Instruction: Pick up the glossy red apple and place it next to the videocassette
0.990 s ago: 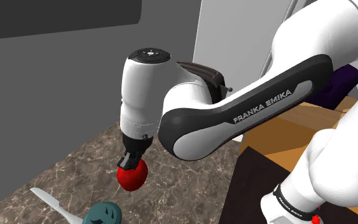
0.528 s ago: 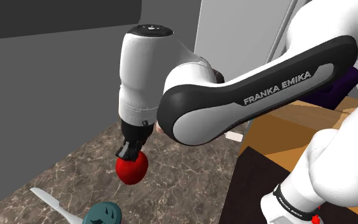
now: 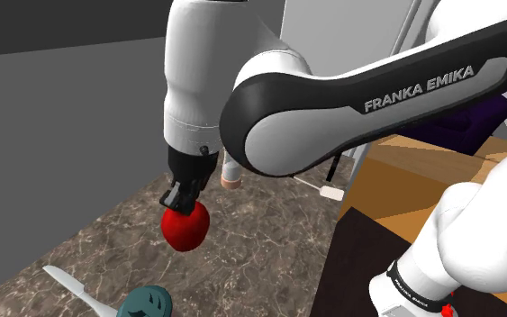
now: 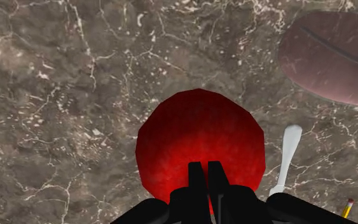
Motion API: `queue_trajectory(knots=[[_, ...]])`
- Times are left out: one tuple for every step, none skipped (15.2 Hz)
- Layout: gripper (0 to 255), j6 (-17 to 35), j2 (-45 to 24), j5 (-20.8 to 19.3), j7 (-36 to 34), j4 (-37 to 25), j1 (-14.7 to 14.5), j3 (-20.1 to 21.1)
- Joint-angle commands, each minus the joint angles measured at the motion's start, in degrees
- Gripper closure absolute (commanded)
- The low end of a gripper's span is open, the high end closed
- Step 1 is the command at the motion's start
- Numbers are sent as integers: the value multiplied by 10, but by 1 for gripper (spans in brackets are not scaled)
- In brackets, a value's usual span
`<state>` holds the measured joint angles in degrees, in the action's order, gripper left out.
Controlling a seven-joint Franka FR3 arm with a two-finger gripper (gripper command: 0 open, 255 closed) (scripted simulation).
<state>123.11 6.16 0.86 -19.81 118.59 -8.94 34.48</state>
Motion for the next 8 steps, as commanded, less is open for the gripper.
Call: queue_trajectory(knots=[[255, -17, 3, 2, 1, -14, 0, -1], [255, -24, 5, 3, 2, -20, 0, -1], [255, -32, 6, 4, 3, -27, 0, -2], [255, -40, 8, 5, 4, -33, 0, -2], [255, -47, 9, 6, 5, -39, 0, -3], [255, -55, 10, 7, 6, -46, 1, -3], [255, -63, 12, 7, 7, -53, 1, -4], [255, -70, 13, 8, 7, -60, 1, -4]])
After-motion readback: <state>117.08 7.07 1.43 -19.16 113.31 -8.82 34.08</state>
